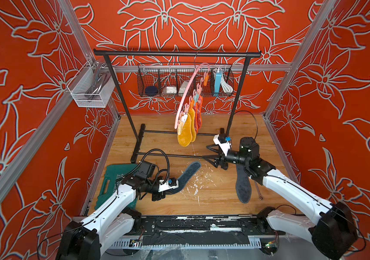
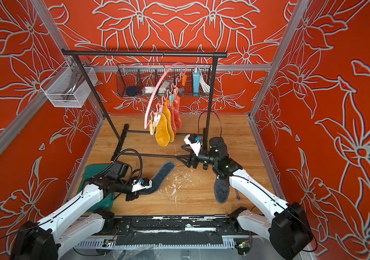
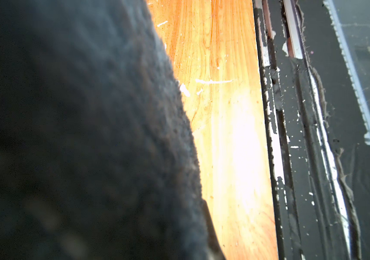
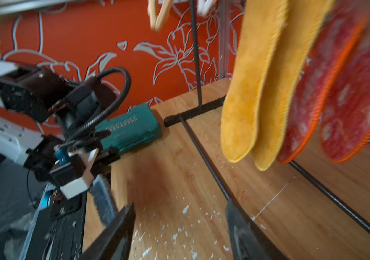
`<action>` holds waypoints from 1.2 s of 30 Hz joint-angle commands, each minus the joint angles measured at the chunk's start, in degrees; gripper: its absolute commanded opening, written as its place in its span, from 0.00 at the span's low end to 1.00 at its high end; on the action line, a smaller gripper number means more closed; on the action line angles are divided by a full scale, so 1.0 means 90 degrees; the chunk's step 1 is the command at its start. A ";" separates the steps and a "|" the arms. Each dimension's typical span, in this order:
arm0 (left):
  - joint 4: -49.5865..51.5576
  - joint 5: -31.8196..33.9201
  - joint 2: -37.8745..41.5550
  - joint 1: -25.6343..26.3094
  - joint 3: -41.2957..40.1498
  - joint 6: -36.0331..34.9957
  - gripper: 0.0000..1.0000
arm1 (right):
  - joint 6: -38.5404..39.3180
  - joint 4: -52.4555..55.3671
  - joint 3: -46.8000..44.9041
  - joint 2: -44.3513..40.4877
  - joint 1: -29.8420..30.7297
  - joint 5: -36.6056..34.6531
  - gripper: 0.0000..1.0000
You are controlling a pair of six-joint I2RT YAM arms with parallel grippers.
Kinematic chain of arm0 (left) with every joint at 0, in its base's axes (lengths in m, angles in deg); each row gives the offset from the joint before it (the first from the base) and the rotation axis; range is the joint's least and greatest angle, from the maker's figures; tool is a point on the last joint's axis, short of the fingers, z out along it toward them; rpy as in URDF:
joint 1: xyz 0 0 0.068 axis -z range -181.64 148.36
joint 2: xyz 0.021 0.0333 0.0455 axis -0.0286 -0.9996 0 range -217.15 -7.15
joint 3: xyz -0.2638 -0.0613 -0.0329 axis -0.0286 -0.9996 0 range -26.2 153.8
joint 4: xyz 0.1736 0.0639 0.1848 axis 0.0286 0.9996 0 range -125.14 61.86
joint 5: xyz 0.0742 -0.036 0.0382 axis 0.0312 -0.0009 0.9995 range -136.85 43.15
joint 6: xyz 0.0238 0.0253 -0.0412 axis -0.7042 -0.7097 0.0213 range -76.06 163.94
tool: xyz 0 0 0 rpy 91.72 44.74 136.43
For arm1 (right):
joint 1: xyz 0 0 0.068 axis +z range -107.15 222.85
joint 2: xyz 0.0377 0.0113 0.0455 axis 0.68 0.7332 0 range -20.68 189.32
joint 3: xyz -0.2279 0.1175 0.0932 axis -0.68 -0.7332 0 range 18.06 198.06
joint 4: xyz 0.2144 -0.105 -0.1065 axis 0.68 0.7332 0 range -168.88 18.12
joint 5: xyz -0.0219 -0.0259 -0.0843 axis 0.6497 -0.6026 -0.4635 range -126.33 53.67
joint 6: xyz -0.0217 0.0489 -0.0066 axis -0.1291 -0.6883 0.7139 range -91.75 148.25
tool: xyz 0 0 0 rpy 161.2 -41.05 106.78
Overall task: Take the shoe insoles off the hanger
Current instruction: Open the clamp at the hanger, then place the insole at the center of the board.
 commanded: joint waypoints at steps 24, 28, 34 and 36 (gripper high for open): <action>-0.0017 0.0194 0.0239 0.0285 0.0019 0.0248 0.01 | 0.2343 0.2384 0.0662 0.0261 0.1173 0.0659 0.00; 0.0023 0.0281 0.0161 0.0285 0.0157 0.0429 0.25 | 0.2696 0.3209 0.0781 -0.0057 0.1180 -0.0163 0.00; -0.0110 0.0523 0.0255 0.0285 0.0167 0.0752 0.44 | 0.3103 0.4276 0.1057 -0.0435 0.1173 -0.1027 0.00; -0.0182 0.0751 0.0319 0.0278 0.0207 0.1026 0.58 | 0.3184 0.4712 0.1255 -0.0467 0.1170 -0.1196 0.00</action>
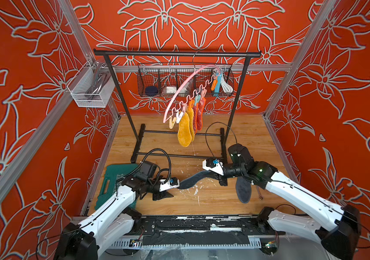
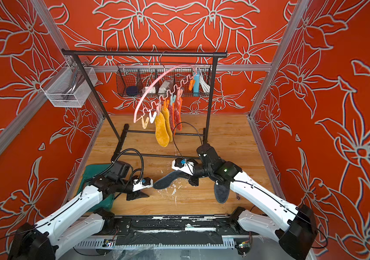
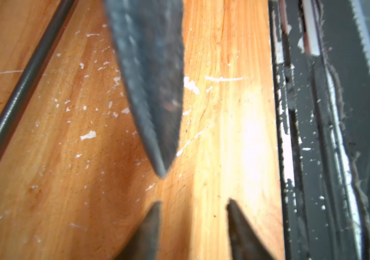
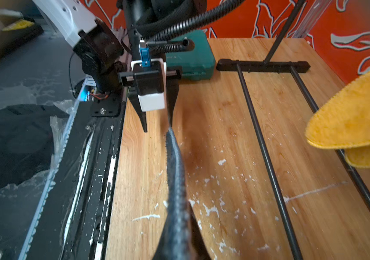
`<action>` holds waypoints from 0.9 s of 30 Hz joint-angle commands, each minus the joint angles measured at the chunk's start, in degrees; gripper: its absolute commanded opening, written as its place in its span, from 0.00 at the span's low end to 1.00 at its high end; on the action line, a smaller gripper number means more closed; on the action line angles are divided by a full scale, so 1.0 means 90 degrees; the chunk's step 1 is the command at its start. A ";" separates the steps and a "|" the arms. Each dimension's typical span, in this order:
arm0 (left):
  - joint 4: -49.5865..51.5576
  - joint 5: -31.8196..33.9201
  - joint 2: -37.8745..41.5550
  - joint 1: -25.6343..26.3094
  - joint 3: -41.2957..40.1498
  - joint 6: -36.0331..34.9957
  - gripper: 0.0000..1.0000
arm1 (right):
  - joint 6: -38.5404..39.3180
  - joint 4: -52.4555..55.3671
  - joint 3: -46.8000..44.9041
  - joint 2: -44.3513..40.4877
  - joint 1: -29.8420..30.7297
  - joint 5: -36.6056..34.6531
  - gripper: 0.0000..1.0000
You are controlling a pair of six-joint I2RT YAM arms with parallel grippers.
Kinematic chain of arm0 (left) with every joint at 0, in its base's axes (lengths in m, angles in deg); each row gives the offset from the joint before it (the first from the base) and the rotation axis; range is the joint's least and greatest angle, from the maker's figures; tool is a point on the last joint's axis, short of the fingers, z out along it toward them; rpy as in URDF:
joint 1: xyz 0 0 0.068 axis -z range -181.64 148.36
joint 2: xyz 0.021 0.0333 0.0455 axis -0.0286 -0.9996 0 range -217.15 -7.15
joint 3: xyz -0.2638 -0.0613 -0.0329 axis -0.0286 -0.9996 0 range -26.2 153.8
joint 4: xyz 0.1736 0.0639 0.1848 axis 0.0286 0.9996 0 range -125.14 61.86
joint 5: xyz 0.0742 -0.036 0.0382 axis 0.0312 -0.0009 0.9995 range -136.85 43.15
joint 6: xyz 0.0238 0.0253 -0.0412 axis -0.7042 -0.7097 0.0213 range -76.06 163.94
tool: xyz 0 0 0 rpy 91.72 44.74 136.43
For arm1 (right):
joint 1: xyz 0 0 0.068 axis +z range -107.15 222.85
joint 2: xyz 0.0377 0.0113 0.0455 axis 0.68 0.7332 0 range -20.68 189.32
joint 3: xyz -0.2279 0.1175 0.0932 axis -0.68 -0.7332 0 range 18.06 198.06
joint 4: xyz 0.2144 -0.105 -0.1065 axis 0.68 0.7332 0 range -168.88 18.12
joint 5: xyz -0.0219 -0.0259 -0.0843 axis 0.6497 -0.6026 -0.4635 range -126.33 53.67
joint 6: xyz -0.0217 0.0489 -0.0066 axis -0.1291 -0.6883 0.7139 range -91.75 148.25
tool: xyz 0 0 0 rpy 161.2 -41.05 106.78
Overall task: Take the shoe insoles off the hanger
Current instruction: Place the insole at the center of the board.
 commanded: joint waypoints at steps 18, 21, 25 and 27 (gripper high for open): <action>-0.1833 0.0534 -0.0186 -0.1781 0.0143 0.2087 0.98 | 0.0534 0.3889 0.1820 0.1174 -0.0006 -0.2607 0.00; -0.2101 0.0838 -0.0317 -0.1988 0.0208 0.2352 0.98 | 0.0450 0.4129 0.1797 0.1450 -0.0007 -0.3081 0.00; -0.2570 0.1607 -0.0408 -0.2018 0.0125 0.2780 0.98 | 0.0400 0.4174 0.1835 0.1956 -0.0011 -0.3729 0.00; -0.2720 0.1862 -0.0413 -0.2046 0.0115 0.2925 0.98 | 0.0377 0.4191 0.1795 0.2233 -0.0015 -0.4098 0.00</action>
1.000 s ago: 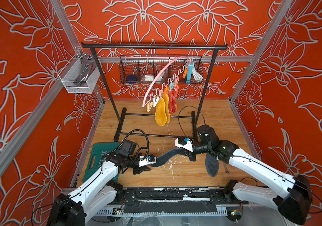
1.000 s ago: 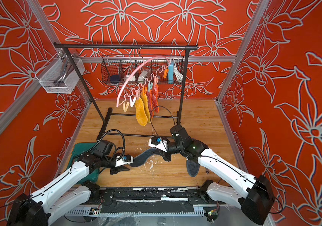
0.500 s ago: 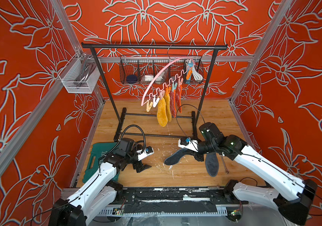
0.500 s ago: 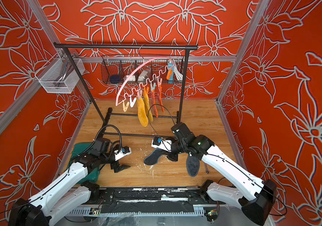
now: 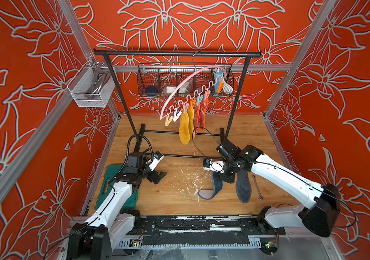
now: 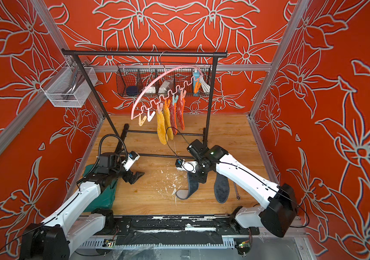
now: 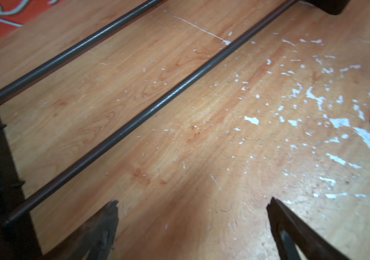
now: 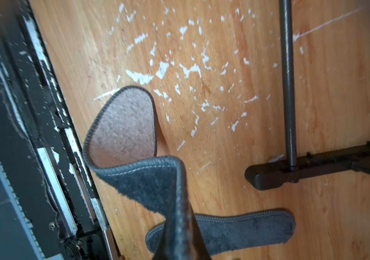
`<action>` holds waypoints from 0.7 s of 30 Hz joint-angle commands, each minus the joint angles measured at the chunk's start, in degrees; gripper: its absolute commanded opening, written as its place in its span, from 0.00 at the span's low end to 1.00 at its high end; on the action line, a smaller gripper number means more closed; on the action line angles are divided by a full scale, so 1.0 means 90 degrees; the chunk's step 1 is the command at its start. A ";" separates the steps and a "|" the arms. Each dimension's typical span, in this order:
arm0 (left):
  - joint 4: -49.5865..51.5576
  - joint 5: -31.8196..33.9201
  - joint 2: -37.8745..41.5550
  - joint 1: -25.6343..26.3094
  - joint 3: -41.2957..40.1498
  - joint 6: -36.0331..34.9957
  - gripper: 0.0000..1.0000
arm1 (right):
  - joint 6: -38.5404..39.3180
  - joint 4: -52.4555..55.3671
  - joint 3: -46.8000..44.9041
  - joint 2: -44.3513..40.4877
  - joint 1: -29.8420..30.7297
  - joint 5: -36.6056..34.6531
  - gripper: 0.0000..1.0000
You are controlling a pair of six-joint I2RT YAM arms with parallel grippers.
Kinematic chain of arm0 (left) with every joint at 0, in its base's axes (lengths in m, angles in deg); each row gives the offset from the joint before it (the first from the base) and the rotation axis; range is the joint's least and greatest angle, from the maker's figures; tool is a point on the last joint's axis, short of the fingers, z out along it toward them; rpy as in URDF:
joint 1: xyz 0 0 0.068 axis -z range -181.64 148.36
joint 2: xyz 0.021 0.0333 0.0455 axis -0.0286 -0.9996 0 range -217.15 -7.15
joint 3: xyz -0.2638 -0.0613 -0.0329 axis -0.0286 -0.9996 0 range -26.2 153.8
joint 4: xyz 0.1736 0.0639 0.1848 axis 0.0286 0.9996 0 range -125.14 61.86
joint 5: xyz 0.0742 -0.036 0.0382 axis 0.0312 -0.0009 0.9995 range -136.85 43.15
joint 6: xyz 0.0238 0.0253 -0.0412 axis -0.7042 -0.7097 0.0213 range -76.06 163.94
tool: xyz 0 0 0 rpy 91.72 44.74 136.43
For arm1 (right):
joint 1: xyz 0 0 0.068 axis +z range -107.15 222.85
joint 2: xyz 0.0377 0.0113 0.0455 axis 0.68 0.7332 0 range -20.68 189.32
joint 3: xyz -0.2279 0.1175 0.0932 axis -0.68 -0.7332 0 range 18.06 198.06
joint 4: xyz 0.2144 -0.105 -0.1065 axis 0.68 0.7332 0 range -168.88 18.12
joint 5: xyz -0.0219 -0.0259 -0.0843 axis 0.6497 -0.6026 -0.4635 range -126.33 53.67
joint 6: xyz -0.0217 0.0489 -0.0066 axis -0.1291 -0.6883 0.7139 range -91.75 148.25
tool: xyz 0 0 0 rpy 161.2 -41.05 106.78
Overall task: Take the shoe insoles off the hanger
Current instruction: Place the insole at the center of the board.
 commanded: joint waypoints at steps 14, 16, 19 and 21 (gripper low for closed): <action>-0.0433 0.0592 -0.0119 -0.0154 0.0021 0.0463 0.98 | -0.0301 -0.0273 0.0305 0.1045 -0.0208 -0.0749 0.00; -0.0426 0.0595 -0.0123 -0.0155 0.0030 0.0464 0.98 | -0.0132 -0.0106 0.0391 0.0774 -0.0193 -0.0350 0.00; -0.0390 0.0537 -0.0123 -0.0154 0.0021 0.0436 0.99 | 0.0138 0.0725 0.0873 0.0476 -0.0085 0.0180 0.00; -0.0361 0.0489 -0.0123 -0.0154 0.0030 0.0396 0.98 | 0.0206 0.0816 0.0918 0.0061 -0.0037 0.0566 0.00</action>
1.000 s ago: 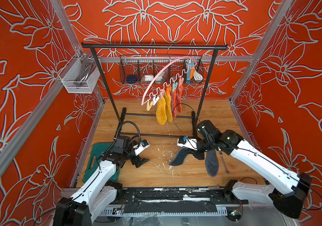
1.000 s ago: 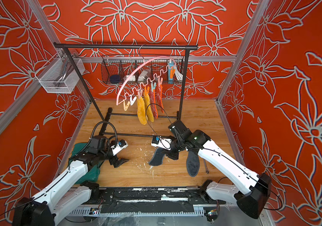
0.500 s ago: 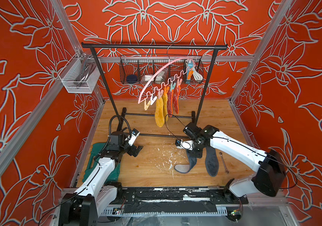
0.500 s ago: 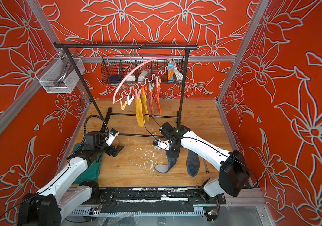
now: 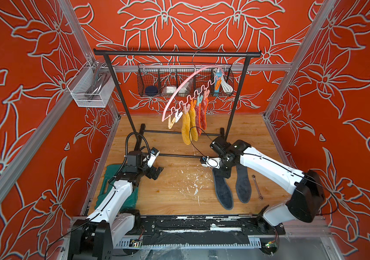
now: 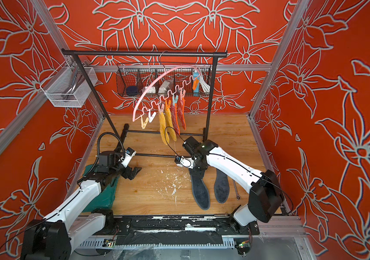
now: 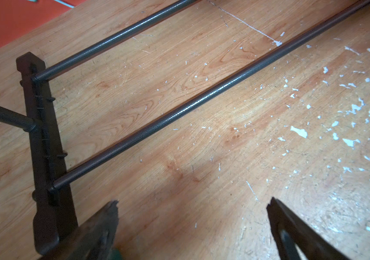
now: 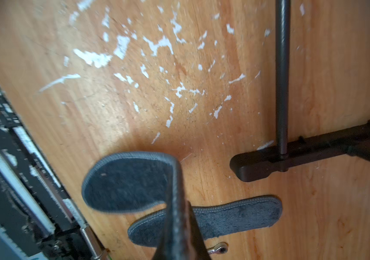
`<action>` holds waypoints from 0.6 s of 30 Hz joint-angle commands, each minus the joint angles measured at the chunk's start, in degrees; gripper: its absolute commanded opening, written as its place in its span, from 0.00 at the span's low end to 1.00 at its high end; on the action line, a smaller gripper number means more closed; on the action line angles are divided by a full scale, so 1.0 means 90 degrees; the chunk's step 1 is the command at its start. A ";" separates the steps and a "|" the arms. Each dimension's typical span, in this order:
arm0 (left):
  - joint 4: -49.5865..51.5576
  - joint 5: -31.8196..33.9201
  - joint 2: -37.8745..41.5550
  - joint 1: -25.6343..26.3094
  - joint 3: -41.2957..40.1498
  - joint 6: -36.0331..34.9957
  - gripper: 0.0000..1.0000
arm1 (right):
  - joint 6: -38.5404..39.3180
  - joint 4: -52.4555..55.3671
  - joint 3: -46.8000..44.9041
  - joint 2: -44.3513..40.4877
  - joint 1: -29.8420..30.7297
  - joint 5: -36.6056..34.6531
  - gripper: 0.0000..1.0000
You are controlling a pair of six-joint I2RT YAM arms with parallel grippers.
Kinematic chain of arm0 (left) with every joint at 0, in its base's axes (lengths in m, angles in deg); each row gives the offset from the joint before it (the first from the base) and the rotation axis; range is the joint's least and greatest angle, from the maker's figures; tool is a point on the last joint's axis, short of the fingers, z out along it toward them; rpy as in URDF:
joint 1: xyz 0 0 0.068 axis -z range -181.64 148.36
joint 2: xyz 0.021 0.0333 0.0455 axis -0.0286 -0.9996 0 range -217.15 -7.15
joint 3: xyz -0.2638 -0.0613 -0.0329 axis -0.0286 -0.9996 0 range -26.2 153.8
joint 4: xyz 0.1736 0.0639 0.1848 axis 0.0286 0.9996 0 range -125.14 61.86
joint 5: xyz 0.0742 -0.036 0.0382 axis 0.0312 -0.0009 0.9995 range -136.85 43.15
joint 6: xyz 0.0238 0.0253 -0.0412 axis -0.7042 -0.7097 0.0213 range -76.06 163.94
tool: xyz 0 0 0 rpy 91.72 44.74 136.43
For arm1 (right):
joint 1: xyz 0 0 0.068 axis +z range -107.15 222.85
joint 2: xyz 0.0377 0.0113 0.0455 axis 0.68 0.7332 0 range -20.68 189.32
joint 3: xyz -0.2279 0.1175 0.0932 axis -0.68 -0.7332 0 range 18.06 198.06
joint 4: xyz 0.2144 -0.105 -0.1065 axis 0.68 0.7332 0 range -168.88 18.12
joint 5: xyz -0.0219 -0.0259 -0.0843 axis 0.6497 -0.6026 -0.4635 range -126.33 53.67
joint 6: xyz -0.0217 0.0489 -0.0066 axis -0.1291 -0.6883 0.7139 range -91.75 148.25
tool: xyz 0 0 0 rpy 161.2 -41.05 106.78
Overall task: Take the shoe insoles off the hanger
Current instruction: Place the insole at the center of the board.
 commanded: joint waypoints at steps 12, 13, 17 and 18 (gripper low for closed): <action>-0.0133 -0.0047 0.0415 -0.0042 -0.0200 -0.0199 0.98 | 0.0140 0.0644 -0.0066 -0.0270 0.0043 -0.0113 0.00; -0.0138 -0.0070 0.0422 -0.0042 -0.0209 -0.0212 0.98 | 0.0086 0.0546 -0.0082 -0.0058 0.0037 -0.0438 0.00; -0.0102 -0.0057 0.0401 -0.0047 -0.0185 -0.0200 0.98 | 0.0009 -0.0384 -0.0370 0.0430 -0.0049 -0.1246 0.00; -0.0091 -0.0061 0.0414 -0.0047 -0.0189 -0.0199 0.98 | 0.0035 -0.0677 -0.0461 0.0492 -0.0085 -0.1396 0.00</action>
